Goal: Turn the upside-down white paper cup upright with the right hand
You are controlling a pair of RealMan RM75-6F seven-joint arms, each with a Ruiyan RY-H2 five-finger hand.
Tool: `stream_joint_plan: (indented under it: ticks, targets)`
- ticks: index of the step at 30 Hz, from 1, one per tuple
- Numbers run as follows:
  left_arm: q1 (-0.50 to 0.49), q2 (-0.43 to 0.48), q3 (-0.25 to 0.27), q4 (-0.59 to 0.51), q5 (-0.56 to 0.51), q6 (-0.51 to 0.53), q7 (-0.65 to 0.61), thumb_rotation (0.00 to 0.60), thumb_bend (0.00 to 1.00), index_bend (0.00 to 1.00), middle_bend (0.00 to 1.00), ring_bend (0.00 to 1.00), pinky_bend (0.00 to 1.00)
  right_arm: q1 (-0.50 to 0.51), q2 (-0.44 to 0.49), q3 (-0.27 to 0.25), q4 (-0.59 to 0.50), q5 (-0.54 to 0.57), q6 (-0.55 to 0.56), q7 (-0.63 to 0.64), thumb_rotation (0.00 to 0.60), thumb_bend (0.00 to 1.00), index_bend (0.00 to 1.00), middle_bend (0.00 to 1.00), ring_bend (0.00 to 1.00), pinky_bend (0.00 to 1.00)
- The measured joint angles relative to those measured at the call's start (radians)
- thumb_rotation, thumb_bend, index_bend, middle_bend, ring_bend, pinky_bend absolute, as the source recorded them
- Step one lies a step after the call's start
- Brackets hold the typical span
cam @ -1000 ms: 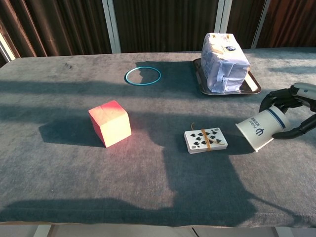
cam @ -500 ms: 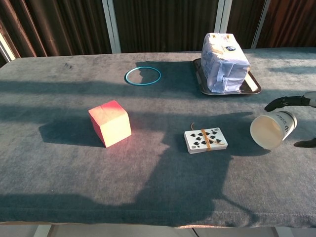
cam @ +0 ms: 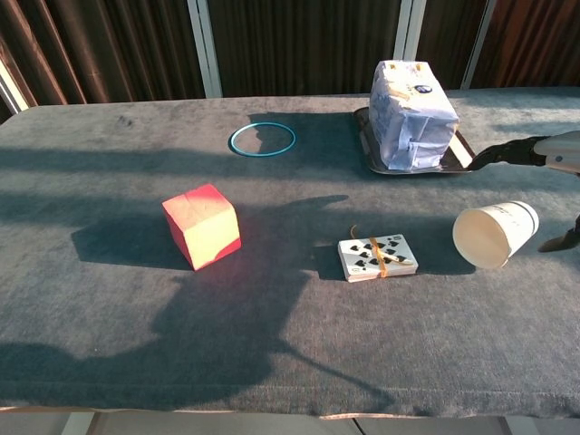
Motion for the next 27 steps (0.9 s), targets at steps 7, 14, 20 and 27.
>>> stream_joint_plan:
  ticks: [7,14,20,27]
  targets:
    - [0.002,0.003,-0.001,-0.001,-0.005,0.0,-0.006,0.6,0.28,0.13,0.08,0.06,0.25,0.03,-0.026,0.023,-0.008,0.041,-0.064,-0.073,0.6,0.27,0.4,0.24,0.19,0.21]
    - [0.002,0.004,0.0,-0.002,-0.003,0.0,-0.004,0.6,0.28,0.13,0.08,0.06,0.25,0.049,-0.06,0.026,0.01,0.067,-0.117,-0.091,0.6,0.27,0.52,0.32,0.28,0.31]
    - [0.003,0.005,0.0,-0.003,-0.004,0.001,-0.007,0.6,0.28,0.13,0.08,0.06,0.25,0.038,-0.094,0.029,0.046,0.064,-0.08,-0.104,0.6,0.27,0.69,0.46,0.44,0.47]
    - [0.003,0.005,0.0,-0.004,-0.003,0.001,-0.006,0.6,0.28,0.13,0.08,0.06,0.25,0.015,-0.132,0.029,0.103,0.019,0.012,0.001,0.6,0.27,0.72,0.48,0.48,0.5]
